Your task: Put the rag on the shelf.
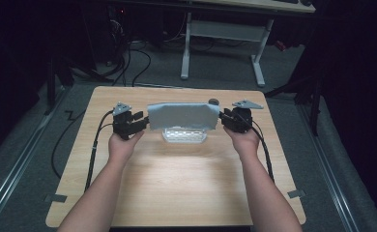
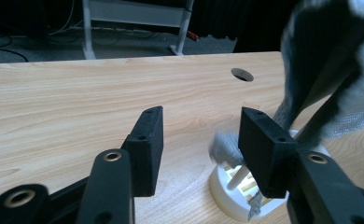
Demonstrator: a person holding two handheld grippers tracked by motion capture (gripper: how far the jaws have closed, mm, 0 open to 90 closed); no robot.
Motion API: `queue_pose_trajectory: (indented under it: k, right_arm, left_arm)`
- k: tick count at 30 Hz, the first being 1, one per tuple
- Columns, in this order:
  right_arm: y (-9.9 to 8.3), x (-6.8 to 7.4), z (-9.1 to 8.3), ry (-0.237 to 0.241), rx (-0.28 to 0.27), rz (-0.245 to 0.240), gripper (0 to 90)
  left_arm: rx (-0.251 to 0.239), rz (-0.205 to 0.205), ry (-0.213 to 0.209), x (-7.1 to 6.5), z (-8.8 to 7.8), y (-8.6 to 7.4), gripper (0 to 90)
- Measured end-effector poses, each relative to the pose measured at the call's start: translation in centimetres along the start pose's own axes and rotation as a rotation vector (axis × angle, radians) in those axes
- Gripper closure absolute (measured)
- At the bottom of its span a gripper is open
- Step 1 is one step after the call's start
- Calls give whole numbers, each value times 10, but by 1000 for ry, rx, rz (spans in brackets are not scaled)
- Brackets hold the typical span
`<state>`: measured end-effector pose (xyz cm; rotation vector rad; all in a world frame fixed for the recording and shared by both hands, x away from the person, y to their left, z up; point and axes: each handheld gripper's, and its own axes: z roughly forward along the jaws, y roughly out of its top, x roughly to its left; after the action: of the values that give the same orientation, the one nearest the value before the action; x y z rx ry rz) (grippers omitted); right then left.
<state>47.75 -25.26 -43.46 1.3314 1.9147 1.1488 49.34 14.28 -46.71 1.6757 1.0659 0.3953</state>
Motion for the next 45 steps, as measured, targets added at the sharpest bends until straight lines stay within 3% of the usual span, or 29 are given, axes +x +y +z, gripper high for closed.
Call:
queue_pose_trajectory:
  k: [9,13,17,22,24,27,30,35,37,39,41,42,43,45]
  right_arm:
    - [1,4,-12,-17,-7,-24,663]
    - [-4,1,-22,-25,-28,-15,660]
    - [-11,0,-29,-42,-31,-36,648]
    - [-19,2,-43,-42,-41,-40,595]
    - [-22,6,-52,-40,-70,-56,598]
    - [-27,11,-61,-44,-61,-80,598]
    - [-36,18,-72,-58,-62,-99,582]
    - [-61,30,-89,-29,-40,-106,530]
    - [-76,35,-95,-20,-31,-113,515]
    - [-94,42,-100,-8,-11,-104,511]
    - [-115,49,-104,2,12,-107,504]
    - [-125,52,-106,3,27,-103,499]
    - [-135,55,-109,-1,36,-102,494]
    - [-151,59,-115,-12,56,-110,495]
  left_arm:
    - [0,2,31,7,-17,-2,490]
    - [-7,4,41,7,-27,-5,495]
    - [4,12,52,7,-38,-8,494]
    - [3,50,55,3,-53,-17,506]
    - [12,63,56,0,-59,-23,504]
    - [23,80,59,-5,-65,-32,495]
    - [69,121,53,-15,-77,-50,485]
    - [142,139,10,-34,-96,-81,466]
    - [177,157,-4,-42,-104,-95,452]
    - [199,150,-14,-49,-112,-109,447]
    - [191,174,19,-56,-122,-126,463]
    - [203,178,11,-59,-124,-131,474]
    - [231,178,-4,-62,-125,-132,474]
    - [211,184,-16,-67,-128,-131,448]
